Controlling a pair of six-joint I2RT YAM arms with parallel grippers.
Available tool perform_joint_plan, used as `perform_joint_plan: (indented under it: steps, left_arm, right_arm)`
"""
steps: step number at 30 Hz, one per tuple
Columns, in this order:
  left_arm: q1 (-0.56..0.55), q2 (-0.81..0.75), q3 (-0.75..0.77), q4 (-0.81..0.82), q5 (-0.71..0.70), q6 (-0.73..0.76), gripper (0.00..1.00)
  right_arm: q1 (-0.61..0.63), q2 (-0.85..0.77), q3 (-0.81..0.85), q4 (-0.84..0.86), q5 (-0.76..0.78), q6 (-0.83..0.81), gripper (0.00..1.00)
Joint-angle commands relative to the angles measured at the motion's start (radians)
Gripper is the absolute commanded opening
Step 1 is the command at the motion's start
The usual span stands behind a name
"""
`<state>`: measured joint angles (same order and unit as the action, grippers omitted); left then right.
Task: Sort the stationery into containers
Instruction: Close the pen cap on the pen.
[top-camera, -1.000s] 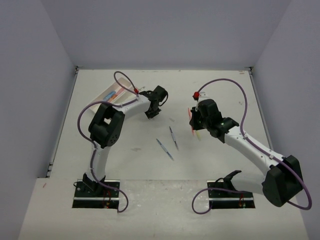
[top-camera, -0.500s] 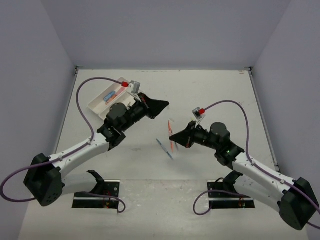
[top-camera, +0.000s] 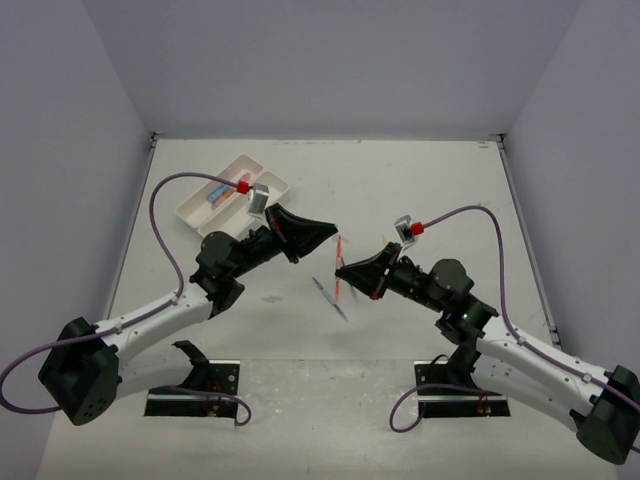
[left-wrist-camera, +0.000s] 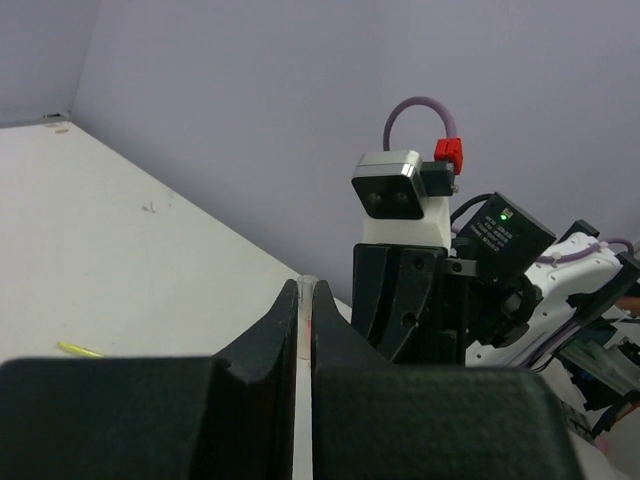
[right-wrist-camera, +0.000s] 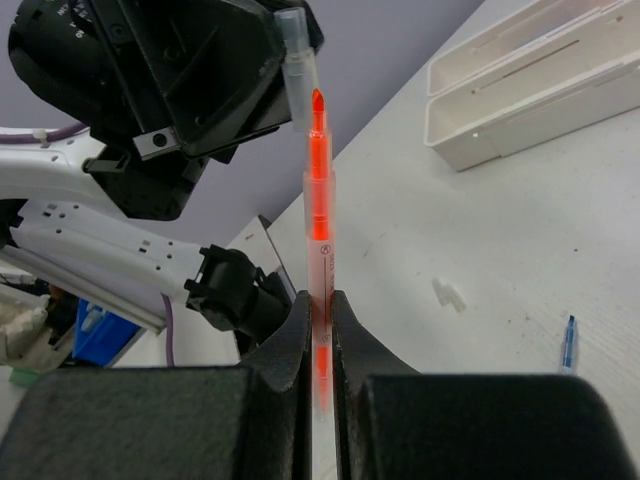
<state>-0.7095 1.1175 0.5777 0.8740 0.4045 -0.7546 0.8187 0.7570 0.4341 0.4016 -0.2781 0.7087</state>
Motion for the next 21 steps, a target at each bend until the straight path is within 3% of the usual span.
perform_joint_plan:
  steps: [1,21]
  left_arm:
    - [-0.006,-0.037,0.001,0.069,-0.011,0.012,0.00]
    - [-0.005,-0.016,0.024,0.085,-0.069,-0.052,0.00]
  right_arm:
    - [0.006,-0.007,0.059,-0.040,0.036,-0.053,0.00]
    - [0.019,-0.010,0.078,-0.081,-0.006,-0.103,0.00]
